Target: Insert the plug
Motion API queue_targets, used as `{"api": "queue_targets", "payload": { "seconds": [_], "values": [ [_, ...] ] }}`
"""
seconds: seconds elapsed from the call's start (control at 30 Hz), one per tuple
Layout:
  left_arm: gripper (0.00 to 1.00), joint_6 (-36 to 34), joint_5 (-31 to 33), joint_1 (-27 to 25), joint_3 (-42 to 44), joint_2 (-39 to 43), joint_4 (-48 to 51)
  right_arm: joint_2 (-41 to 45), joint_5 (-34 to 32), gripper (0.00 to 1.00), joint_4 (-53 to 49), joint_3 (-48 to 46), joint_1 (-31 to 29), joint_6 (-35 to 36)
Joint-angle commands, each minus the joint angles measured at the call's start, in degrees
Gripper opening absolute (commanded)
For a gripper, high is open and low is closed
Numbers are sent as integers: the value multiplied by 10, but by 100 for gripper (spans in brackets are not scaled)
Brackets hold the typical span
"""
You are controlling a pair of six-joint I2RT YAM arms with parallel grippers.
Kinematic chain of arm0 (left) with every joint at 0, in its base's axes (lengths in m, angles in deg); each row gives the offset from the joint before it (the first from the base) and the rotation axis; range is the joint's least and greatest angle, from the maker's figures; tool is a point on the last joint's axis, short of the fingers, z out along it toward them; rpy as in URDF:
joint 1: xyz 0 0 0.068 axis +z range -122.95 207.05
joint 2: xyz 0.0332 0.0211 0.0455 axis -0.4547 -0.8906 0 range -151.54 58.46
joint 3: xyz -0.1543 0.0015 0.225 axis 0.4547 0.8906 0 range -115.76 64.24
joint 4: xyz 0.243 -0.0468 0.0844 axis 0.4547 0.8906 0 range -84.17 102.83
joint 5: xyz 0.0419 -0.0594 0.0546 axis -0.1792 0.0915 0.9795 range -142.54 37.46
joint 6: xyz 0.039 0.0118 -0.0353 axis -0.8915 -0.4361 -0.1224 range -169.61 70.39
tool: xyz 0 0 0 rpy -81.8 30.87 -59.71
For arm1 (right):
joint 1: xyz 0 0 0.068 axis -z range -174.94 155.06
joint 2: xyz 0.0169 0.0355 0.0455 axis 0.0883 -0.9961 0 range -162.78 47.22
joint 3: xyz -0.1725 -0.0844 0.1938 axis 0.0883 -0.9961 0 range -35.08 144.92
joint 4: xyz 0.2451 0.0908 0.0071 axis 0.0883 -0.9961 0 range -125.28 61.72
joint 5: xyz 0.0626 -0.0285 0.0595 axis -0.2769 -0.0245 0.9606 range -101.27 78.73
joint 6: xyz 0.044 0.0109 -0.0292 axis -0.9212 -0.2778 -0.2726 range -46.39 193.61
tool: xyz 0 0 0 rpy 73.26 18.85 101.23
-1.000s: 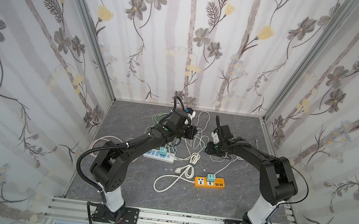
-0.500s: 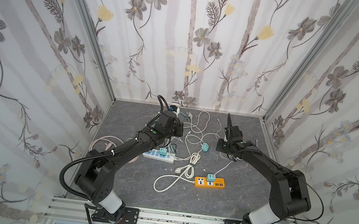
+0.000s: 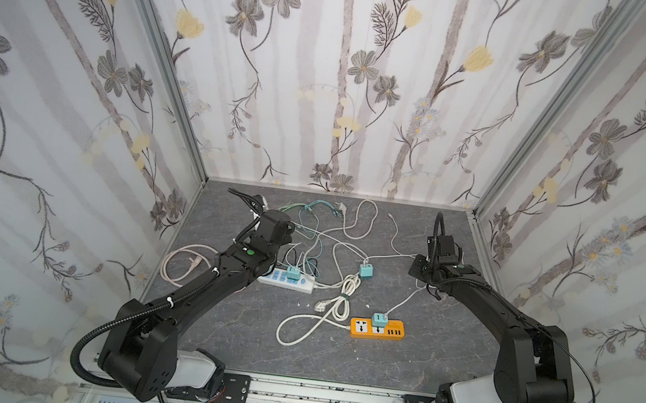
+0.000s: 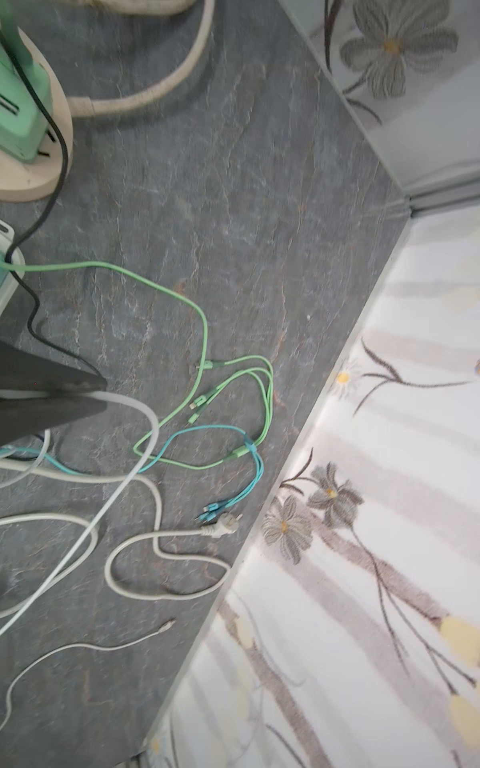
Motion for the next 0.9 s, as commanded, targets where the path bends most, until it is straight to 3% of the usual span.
{"api": "queue_targets", "payload": {
  "seconds": [0.0,0.1,0.27,0.37,0.43,0.53,0.7,0.83,0.87],
  "values": [
    [0,30,37,8,9,10,-3,7,5,0,24,0,1,2],
    [0,18,-1,8,-6,-9,9,11,24,0,27,11,1,18],
    [0,30,33,16,-21,-16,40,9,27,0,20,31,0,33],
    [0,-33,-42,15,-31,-23,16,13,88,0,39,33,-4,70],
    [14,-68,-112,11,-50,-43,16,42,132,0,56,34,-13,101],
    [44,-124,-240,5,-89,-85,29,77,192,0,72,40,-28,133],
    [69,-215,-335,-25,-118,-113,27,125,265,0,60,68,-43,190],
    [99,-261,-425,-31,-82,-97,-59,153,321,0,52,81,-48,226],
    [100,-277,-460,-31,-63,-93,-97,159,334,0,51,83,-49,238]
  ]
}}
